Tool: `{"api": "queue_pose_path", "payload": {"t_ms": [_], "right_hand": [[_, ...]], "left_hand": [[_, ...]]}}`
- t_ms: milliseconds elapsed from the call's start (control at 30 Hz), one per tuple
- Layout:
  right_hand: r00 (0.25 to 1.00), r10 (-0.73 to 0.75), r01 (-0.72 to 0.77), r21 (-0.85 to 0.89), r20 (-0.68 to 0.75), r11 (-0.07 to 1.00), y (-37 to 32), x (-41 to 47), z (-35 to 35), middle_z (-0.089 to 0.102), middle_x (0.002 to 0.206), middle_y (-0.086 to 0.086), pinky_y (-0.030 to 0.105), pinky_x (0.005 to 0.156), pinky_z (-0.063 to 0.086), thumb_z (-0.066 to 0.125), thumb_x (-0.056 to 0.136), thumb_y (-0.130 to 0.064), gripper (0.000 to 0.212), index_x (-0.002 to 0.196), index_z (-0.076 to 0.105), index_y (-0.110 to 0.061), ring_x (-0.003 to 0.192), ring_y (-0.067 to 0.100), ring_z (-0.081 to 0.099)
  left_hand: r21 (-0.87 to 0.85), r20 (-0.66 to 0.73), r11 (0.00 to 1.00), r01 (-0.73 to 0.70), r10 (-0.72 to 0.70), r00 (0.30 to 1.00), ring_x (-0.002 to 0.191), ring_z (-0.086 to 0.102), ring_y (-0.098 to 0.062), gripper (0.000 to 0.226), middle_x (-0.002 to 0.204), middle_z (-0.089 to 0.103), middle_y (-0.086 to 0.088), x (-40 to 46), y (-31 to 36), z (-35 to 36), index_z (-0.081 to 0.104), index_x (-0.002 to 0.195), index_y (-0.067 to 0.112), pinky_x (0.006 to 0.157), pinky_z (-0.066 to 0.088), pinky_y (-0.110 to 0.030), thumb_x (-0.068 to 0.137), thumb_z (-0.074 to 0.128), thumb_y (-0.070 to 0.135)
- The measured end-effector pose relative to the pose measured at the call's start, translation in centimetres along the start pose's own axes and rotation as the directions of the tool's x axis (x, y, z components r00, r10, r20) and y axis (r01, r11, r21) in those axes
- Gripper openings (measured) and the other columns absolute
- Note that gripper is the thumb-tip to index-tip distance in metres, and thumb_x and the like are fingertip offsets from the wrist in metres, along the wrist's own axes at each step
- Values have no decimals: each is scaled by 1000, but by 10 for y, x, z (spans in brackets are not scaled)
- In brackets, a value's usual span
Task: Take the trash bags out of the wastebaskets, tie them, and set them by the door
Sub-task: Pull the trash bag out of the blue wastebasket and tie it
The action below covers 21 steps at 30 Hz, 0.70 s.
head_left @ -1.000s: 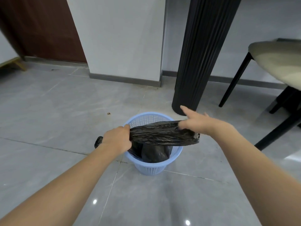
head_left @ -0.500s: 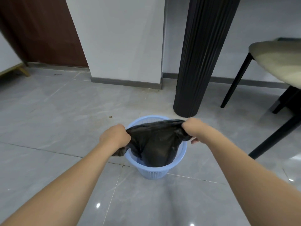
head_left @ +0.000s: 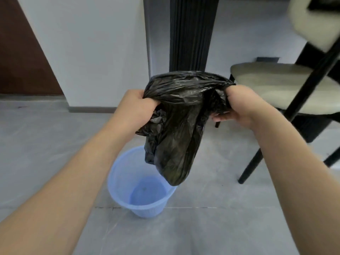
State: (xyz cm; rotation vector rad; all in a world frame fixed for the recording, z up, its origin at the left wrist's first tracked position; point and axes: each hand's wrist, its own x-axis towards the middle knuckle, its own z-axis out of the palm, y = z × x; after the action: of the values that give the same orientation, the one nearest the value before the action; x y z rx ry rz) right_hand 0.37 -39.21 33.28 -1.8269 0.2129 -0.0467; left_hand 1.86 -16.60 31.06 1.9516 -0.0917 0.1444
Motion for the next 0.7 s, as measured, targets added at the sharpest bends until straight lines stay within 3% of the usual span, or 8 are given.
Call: {"api": "queue_pose_path", "payload": {"t_ms": [133,267,367,500,600,700], "right_hand": [[999,20,-25,-120,-43,992,6,-11,-52,74,86,13,34,56,57,44,97,-24,26,97,66,-10,65,26,71],[979,202,-175,-380,35,909,50,-26,-89,73,85,18,40,65,59,41,97,-19,27,100,64,-5,68,28,71],[947,321,-278,-453,20,847,98,-32,-106,72,75,17,27,49,53,40,93,-9,27,93,66,-1,55,25,67],[884,467,-380,-620,-25,686,173,-37,-123,69,79,22,24,42,50,35,87,2,26,87,61,0,51,29,66],[832,553,-359,-795,-36,488,222,-50,-142,69,78,18,32,50,57,31,83,2,29,91,59,-4,51,29,68],[818,561,-318,-912,-127,258,250,-67,-167,66,81,14,35,55,58,36,85,0,27,95,60,-4,52,26,66]], "left_hand": [[-1,160,1000,-16,16,987,63,64,-20,22,70,70,-7,2,26,37,69,79,6,63,47,-30,80,65,28],[21,313,1000,8,-14,950,51,57,-16,18,60,63,-4,-9,23,91,64,66,12,52,43,-23,83,64,19],[90,431,995,54,-87,898,54,50,-20,15,61,55,-10,-23,0,139,62,70,7,56,39,-30,81,62,17],[277,511,960,39,-182,840,60,56,-25,20,69,61,-15,-41,-50,201,60,78,-3,55,43,-32,81,58,16],[521,606,844,-127,-261,751,70,68,-30,21,74,71,-13,-49,-84,224,66,77,6,63,55,-37,81,56,23],[718,675,565,-408,-421,606,58,66,-25,20,66,70,-4,-37,-85,224,70,74,10,54,55,-33,80,53,21]]}}
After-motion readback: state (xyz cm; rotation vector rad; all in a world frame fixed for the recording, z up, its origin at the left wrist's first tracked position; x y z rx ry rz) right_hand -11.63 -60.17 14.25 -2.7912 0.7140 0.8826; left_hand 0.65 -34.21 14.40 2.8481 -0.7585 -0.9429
